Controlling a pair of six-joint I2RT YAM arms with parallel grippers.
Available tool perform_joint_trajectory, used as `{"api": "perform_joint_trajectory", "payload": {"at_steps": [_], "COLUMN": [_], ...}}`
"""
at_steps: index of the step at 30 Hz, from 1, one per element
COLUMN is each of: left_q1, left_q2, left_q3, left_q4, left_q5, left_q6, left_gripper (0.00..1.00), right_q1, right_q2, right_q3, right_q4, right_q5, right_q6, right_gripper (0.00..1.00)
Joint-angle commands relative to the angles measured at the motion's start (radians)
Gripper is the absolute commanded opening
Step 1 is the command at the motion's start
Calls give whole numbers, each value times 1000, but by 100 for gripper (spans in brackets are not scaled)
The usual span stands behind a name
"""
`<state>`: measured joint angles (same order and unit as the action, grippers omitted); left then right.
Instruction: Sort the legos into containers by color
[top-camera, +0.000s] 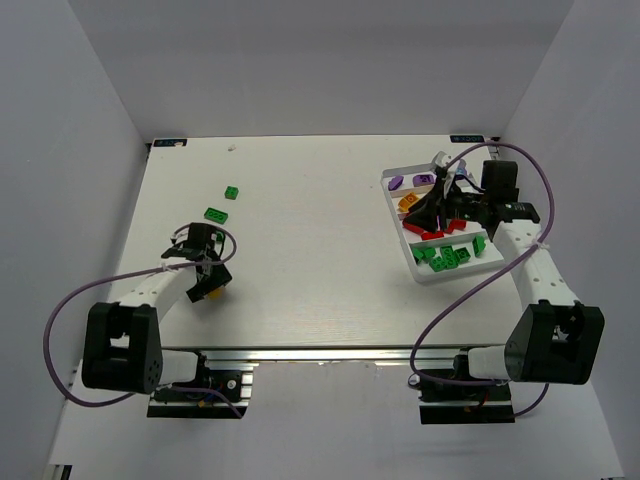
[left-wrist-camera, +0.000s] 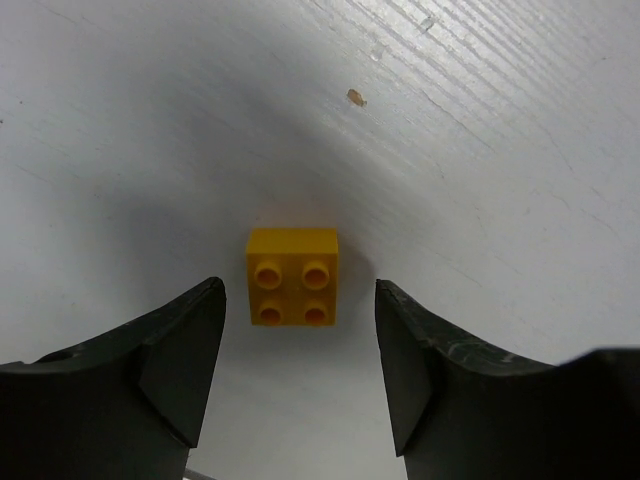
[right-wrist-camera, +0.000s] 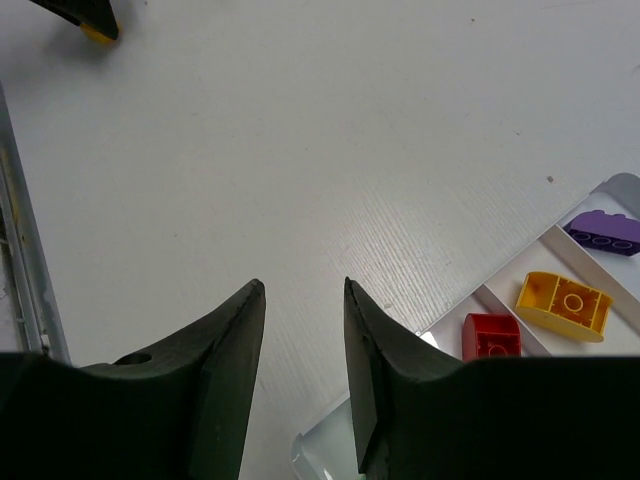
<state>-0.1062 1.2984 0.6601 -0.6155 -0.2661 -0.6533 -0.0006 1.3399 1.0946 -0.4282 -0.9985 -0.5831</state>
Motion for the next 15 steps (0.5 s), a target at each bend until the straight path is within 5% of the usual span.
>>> {"api": "perform_joint_trajectory", "payload": {"at_steps": [1, 4, 12, 15], "left_q1": [7, 7, 5, -15], "left_q2": [22, 35, -22, -92], "left_q3": [-4, -11, -1, 16], "left_q4": [59, 71, 66, 103], "left_q5": [8, 10, 86, 181], "left_q6": [27, 24, 4, -14], "left_gripper": [71, 65, 19, 12], "right_q1": [-6, -6, -6, -6], "right_q2": [-38, -39, -53, -62], "right_q3": [-7, -6, 5, 10], "right_q4": [55, 59, 75, 109], "right_q5": [-29, -20, -2, 36], "right_q6": [43, 48, 71, 109], "right_gripper": [43, 43, 43, 43]}}
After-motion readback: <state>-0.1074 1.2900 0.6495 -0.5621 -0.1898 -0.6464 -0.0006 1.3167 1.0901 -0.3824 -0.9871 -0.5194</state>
